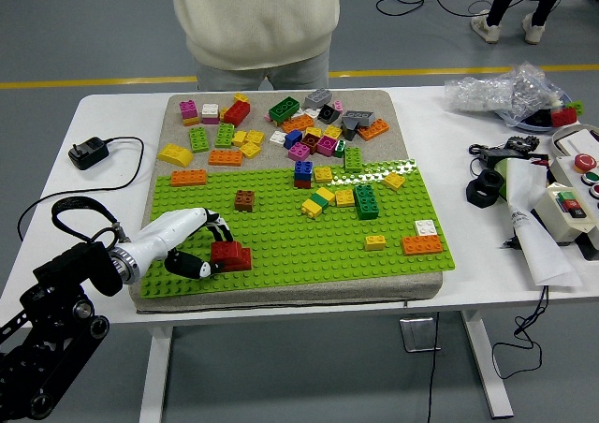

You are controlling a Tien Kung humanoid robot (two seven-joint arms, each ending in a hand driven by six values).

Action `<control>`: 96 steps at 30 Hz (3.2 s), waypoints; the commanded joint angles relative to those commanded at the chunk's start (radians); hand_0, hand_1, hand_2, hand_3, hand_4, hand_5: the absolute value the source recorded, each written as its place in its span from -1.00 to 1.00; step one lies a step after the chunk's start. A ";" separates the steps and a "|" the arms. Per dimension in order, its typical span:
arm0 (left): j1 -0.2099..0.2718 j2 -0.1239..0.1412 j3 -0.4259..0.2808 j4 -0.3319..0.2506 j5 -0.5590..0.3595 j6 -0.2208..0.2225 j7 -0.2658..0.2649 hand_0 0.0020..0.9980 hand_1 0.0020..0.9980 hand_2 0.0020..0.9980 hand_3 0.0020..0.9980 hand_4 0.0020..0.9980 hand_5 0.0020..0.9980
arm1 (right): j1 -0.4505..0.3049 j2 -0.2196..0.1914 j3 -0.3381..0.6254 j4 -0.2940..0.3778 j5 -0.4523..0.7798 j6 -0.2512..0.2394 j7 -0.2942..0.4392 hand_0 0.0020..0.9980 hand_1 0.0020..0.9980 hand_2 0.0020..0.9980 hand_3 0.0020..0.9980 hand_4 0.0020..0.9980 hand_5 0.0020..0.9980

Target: Pick up the brick,pile it on top of brick,press brick,pick up the brick,pile it on top of brick,press brick

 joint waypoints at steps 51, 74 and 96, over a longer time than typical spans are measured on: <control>-0.016 0.009 -0.002 0.011 -0.010 -0.007 -0.008 0.59 0.52 0.21 0.20 0.70 -0.76 | 0.000 0.001 0.000 0.000 -0.002 0.001 -0.001 0.53 0.36 0.45 0.49 1.00 0.38; -0.015 0.014 -0.014 -0.011 -0.011 -0.039 -0.008 0.62 0.55 0.26 0.21 0.73 -0.73 | -0.001 0.001 0.000 0.000 0.001 0.000 0.000 0.53 0.36 0.45 0.49 1.00 0.38; -0.011 0.017 -0.014 -0.011 -0.009 -0.054 -0.004 0.64 0.55 0.27 0.24 0.76 -0.71 | -0.001 0.001 0.001 0.000 -0.001 0.001 0.000 0.53 0.36 0.45 0.49 1.00 0.38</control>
